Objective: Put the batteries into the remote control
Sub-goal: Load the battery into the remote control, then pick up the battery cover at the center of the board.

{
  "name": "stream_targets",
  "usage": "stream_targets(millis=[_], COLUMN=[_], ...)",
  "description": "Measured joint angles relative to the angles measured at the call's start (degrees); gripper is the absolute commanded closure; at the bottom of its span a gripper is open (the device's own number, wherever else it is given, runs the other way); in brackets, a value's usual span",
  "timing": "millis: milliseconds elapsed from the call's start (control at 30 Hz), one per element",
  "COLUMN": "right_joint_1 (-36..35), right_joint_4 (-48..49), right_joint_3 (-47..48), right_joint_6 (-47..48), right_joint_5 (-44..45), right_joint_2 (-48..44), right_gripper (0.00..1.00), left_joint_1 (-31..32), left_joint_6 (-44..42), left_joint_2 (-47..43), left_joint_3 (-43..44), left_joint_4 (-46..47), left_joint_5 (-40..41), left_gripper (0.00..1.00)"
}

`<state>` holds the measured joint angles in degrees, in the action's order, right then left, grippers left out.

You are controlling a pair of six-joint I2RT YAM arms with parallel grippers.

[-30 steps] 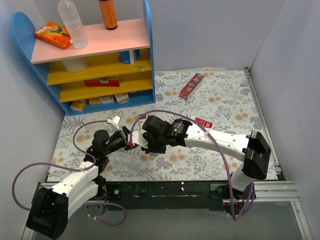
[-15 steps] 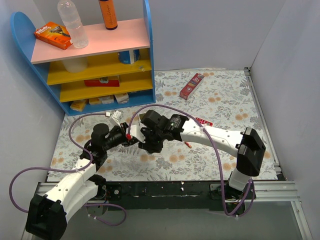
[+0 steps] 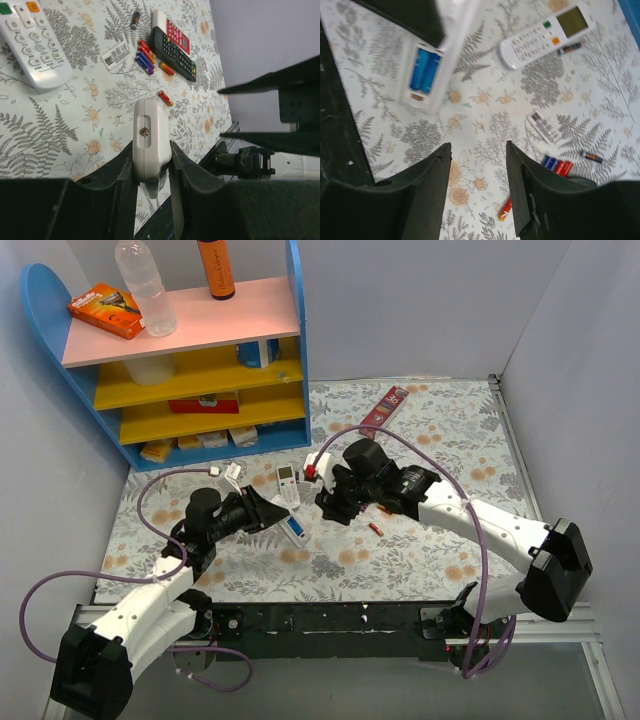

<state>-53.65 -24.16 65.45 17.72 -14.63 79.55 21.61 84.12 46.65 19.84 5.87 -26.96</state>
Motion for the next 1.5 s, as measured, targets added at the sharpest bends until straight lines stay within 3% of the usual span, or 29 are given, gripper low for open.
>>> stream_targets(millis=[267,467,733,1167,1500], right_joint_1=[8.28,11.39,13.66,14.84,15.06], right_joint_4=[3.65,4.37,4.17,1.95,1.92], right_joint_3=[-2.1,3.08,10.34,13.25,3.26], right_joint_6=[-0.85,-0.46,2.1,4.07,3.89], right_joint_5=[3.39,5.31,6.19,-0.5,-5.29], right_joint_2=[6.21,19.96,30.69,34.82,27.63], right_gripper=[0.43,0.43,0.42,0.46,0.47], left_joint_1=[0.0,0.0,0.0,0.0,0.0], left_joint_6=[0.35,0.52,0.76,0.79,1.6], left_joint_2=[-0.28,-1.55,-2.25,-2.29,-2.29], left_joint_3=[-3.67,-4.04,-4.26,-4.39,-4.48], left_joint_4=[0.76,0.74,0.81,0.85,2.25], left_joint_5=[1.27,2.29,2.51,2.51,2.34], left_gripper=[1.0,1.0,1.0,1.0,1.0])
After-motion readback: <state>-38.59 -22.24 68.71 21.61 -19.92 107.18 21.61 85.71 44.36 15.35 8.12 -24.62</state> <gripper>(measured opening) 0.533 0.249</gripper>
